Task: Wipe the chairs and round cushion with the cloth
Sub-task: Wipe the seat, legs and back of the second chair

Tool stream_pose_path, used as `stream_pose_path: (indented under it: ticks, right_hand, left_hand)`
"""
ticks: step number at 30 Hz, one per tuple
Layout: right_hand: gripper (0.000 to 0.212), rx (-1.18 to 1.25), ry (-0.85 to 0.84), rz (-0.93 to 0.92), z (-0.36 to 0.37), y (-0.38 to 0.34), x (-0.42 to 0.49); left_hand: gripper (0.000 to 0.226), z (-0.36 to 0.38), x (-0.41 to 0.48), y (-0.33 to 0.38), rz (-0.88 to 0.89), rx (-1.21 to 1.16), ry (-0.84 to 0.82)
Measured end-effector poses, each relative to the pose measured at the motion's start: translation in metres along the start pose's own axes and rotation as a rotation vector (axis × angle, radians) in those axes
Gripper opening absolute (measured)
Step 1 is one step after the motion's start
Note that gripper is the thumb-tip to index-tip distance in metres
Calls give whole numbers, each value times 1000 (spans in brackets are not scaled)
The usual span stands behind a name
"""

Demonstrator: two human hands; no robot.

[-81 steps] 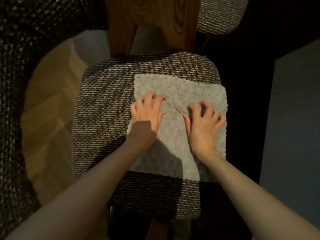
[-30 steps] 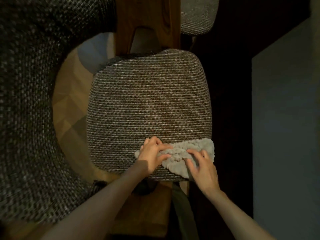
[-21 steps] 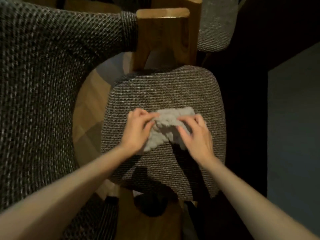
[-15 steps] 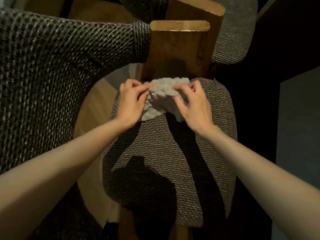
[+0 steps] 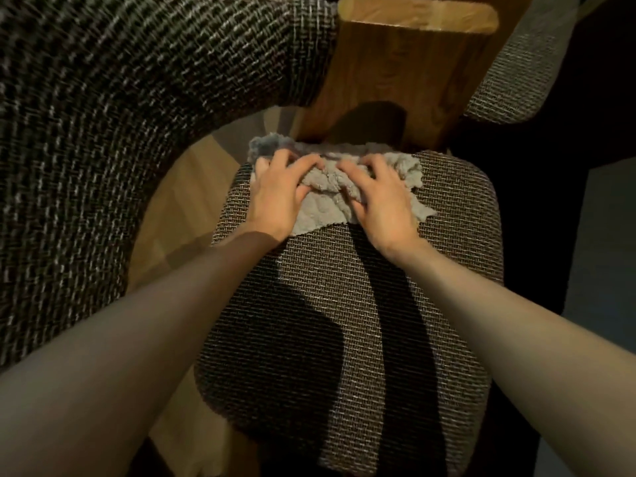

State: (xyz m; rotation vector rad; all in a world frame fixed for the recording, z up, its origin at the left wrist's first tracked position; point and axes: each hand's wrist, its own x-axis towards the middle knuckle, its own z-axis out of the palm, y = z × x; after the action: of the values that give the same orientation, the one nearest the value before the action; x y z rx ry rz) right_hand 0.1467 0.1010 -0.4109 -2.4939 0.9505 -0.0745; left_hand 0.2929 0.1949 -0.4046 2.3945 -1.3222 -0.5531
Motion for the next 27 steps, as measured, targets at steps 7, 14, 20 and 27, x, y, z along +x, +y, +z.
stream_pose_path:
  ticks: [7,14,20,27]
  right_hand:
    - [45,146,-131,16,15,-24,-73]
    - [48,195,-298,47,33,-48,-179]
    - [40,304,-439,120,32,-66,-224]
    - [24,321,-732,127,21,-79,-239]
  left_hand:
    - [26,-2,-63,-6,22,-129,-140]
    - [28,3,-176,-16,-41,-40,-384]
    - [23,-9,-223,-16,-69,-117,-565]
    - [33,-22,-237,-23,-185,-30,-1024]
